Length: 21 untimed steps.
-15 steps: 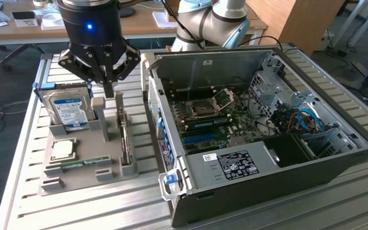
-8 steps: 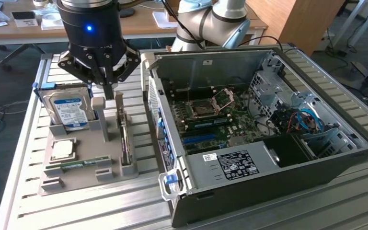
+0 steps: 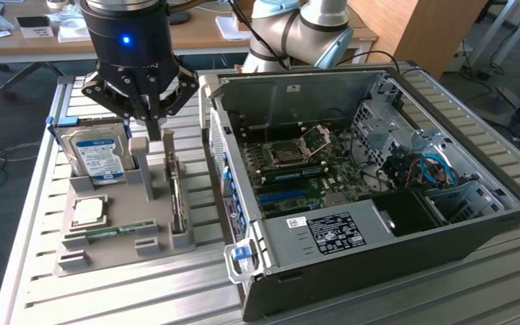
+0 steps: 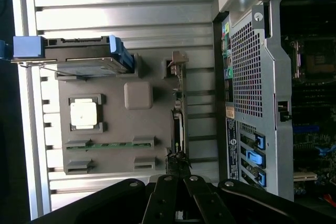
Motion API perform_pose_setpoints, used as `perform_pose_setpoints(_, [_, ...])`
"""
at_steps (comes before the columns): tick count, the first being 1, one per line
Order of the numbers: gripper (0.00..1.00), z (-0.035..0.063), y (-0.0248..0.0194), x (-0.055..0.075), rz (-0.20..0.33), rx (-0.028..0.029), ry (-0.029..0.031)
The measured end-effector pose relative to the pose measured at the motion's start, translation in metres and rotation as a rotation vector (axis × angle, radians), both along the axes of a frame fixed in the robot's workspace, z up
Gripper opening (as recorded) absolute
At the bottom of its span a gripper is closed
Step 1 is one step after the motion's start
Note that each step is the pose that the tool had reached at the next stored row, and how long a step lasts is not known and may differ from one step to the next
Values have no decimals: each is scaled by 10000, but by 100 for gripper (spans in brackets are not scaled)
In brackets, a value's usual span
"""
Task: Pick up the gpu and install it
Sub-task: 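Pick up the gpu and move the gpu toward the slot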
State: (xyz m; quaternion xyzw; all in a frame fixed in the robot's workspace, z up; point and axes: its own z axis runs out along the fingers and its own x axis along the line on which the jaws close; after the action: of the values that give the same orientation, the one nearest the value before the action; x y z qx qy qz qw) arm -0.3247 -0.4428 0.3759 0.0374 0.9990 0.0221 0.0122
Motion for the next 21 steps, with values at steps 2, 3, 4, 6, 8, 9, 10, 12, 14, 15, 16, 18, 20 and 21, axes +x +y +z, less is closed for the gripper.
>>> perform_pose_setpoints(2, [11,0,0,0,0,0,0])
perform_pose_setpoints(3, [11,0,0,0,0,0,0])
perform_pose_setpoints(4, [11,0,0,0,0,0,0])
perform_pose_setpoints(6, [11,0,0,0,0,0,0])
perform_pose_setpoints(8, [11,0,0,0,0,1,-1])
perform_pose_setpoints(9, [17,0,0,0,0,0,-1])
perform_pose_setpoints(10, [23,0,0,0,1,0,0])
perform_pose_setpoints(12, [29,0,0,0,0,0,0])
perform_pose_setpoints(14, [35,0,0,0,0,0,0])
perform_pose_setpoints(15, [42,0,0,0,0,0,0])
perform_pose_setpoints(16, [42,0,0,0,0,0,0])
perform_pose_setpoints(18, [42,0,0,0,1,0,0])
perform_pose_setpoints(20, [42,0,0,0,0,0,0])
perform_pose_setpoints(21, [42,-3,0,0,0,1,0])
